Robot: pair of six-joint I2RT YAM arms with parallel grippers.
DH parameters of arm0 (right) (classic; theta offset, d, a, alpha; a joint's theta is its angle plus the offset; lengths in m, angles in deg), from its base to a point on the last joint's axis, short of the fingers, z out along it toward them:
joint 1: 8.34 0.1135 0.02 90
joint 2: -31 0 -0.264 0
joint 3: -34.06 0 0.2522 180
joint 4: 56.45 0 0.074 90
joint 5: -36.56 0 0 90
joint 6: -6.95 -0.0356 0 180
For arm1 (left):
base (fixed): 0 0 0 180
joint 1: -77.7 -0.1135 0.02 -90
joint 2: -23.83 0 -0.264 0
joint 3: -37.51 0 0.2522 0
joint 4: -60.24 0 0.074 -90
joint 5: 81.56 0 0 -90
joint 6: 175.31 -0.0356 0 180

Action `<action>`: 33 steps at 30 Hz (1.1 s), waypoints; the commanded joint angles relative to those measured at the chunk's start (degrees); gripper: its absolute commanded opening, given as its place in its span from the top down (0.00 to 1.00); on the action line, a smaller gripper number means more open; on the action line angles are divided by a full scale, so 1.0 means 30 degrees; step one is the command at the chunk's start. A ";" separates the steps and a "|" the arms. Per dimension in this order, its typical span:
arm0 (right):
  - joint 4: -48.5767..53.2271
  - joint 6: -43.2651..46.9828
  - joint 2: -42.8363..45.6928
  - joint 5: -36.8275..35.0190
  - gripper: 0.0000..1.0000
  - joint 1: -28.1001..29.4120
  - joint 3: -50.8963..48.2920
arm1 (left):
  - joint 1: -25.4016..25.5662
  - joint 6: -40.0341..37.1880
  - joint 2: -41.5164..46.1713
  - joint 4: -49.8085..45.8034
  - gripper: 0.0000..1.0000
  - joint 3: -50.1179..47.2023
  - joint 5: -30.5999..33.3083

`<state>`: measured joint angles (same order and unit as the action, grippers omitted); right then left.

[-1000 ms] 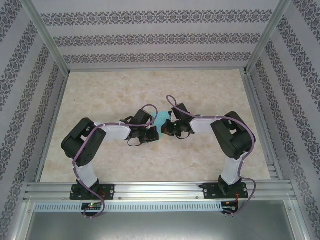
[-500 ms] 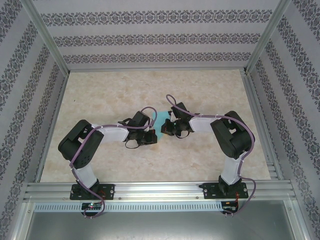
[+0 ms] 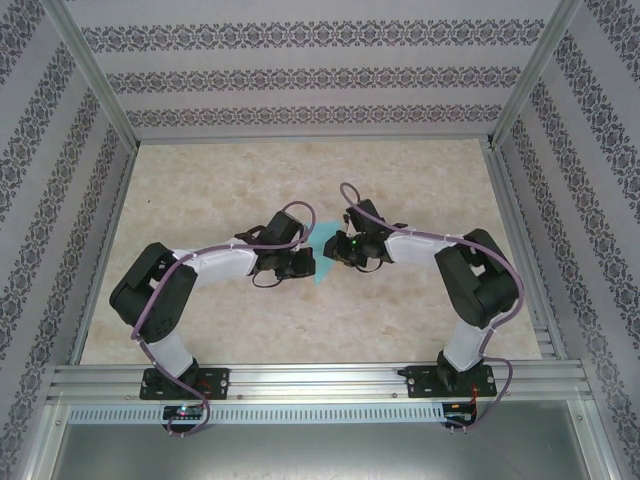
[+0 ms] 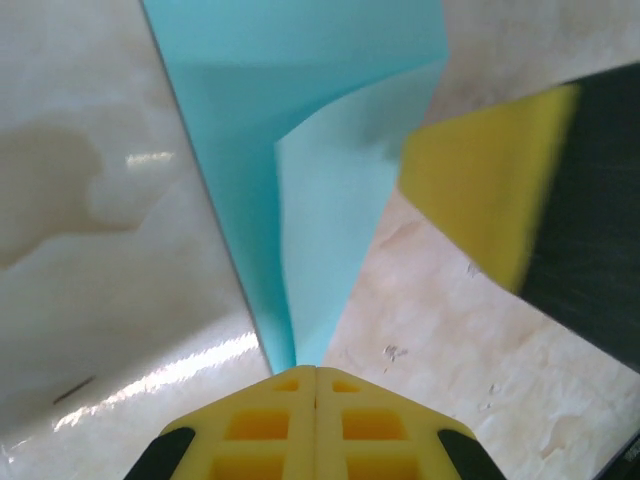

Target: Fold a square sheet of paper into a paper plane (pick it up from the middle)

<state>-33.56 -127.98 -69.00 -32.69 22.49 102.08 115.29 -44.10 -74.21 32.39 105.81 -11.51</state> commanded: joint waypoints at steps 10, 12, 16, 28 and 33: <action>-0.0801 -0.1026 0.1861 -0.0959 0.61 -0.2219 -0.2010 | 0.0187 0.0916 -0.1633 0.1505 1.00 0.1615 0.1233; -0.0806 -0.0945 0.1619 -0.0762 0.61 -0.2220 -0.1905 | 0.0188 0.0872 -0.1870 0.1348 1.00 0.1757 0.1537; -0.1069 -0.0987 0.1071 -0.0296 0.60 -0.2176 -0.1758 | 0.0194 0.0835 -0.2145 0.0650 1.00 0.2034 0.2813; -0.1244 -0.1148 -0.0324 0.0690 0.60 -0.1693 -0.0807 | 0.0196 0.0503 -0.3297 -0.1255 1.00 0.2826 0.2996; -0.1421 -0.1280 -0.0640 0.0869 0.60 -0.1608 -0.0537 | 0.0158 0.0827 -0.3364 -0.1340 1.00 0.2665 0.3087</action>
<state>-36.38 -131.23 -69.70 -31.14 17.07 98.95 115.29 -42.13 -83.28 30.44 112.83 -3.40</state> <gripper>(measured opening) 0.399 0.057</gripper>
